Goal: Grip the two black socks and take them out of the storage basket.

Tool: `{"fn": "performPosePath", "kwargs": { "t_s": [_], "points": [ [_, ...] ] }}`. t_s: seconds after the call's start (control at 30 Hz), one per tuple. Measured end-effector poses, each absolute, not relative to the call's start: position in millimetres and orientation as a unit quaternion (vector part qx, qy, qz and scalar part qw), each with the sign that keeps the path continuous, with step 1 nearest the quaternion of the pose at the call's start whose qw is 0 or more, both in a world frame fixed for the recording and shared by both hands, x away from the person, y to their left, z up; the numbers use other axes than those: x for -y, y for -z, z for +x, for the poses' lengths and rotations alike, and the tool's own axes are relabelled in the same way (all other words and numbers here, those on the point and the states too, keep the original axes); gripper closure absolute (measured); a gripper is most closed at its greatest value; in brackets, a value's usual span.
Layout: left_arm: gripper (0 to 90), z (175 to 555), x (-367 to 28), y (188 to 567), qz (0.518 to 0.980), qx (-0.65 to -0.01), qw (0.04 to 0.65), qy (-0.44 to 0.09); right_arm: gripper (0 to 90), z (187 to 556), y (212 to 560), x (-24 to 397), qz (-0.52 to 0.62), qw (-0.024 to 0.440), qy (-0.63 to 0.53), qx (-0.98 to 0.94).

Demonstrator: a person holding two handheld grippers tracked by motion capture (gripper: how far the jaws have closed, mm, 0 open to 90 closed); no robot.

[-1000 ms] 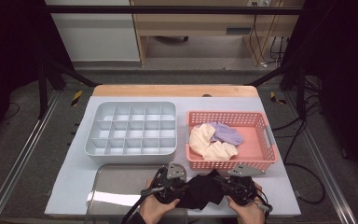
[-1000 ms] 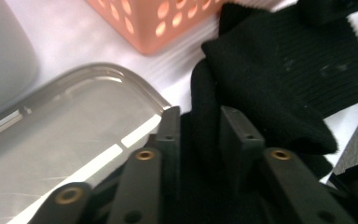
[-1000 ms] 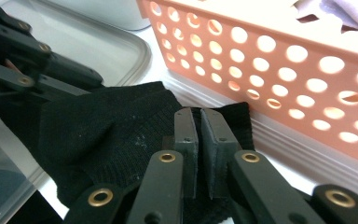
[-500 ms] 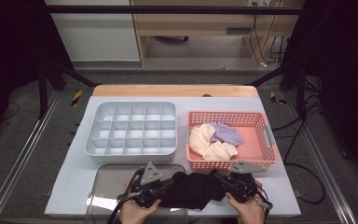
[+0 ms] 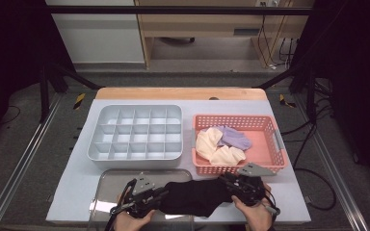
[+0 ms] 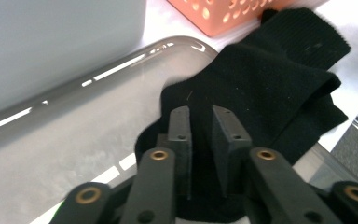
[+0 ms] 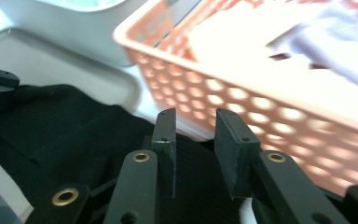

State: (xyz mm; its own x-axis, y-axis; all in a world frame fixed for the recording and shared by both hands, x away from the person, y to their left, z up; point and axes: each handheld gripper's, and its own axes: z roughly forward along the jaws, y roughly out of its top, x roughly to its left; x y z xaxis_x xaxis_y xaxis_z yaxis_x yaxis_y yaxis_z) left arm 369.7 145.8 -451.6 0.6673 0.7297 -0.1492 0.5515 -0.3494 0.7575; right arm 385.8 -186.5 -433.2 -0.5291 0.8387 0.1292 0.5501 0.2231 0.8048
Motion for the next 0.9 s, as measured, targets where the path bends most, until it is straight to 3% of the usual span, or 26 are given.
{"fn": "performPosePath", "kwargs": {
  "t_s": [0.07,0.17,0.47,0.63,0.67,0.77,0.83,0.9],
  "points": [
    [66.6,370.7,-148.3,450.8,0.81,-0.395,0.419,-0.114,69.1,381.8,431.8,198.5,0.465,0.177,-0.429,-0.754],
    [63.5,374.1,-153.0,449.9,0.802,-0.401,0.427,-0.115,67.6,378.8,438.9,211.2,0.483,0.169,-0.42,-0.749],
    [63.8,383.9,-151.9,460.2,0.801,-0.415,0.417,-0.111,63.5,384.0,467.2,204.6,0.502,0.126,-0.382,-0.766],
    [67.9,385.6,-148.4,466.6,0.807,-0.417,0.403,-0.108,70.6,385.4,472.6,200.8,0.5,0.13,-0.363,-0.775],
    [69.5,385.7,-147.5,468.0,0.809,-0.418,0.4,-0.107,76.2,385.2,471.3,200.8,0.502,0.13,-0.359,-0.776],
    [73.7,385.7,-146.3,469.3,0.813,-0.417,0.392,-0.107,81.1,384.4,470.0,200.7,0.505,0.131,-0.359,-0.774],
    [82.6,385.5,-145.1,469.8,0.814,-0.416,0.391,-0.109,84.2,383.1,467.7,201.1,0.5,0.137,-0.362,-0.775],
    [85.3,384.7,-145.1,468.3,0.815,-0.412,0.393,-0.109,85.1,380.5,463.7,200.6,0.499,0.144,-0.365,-0.773]
  ]
}}
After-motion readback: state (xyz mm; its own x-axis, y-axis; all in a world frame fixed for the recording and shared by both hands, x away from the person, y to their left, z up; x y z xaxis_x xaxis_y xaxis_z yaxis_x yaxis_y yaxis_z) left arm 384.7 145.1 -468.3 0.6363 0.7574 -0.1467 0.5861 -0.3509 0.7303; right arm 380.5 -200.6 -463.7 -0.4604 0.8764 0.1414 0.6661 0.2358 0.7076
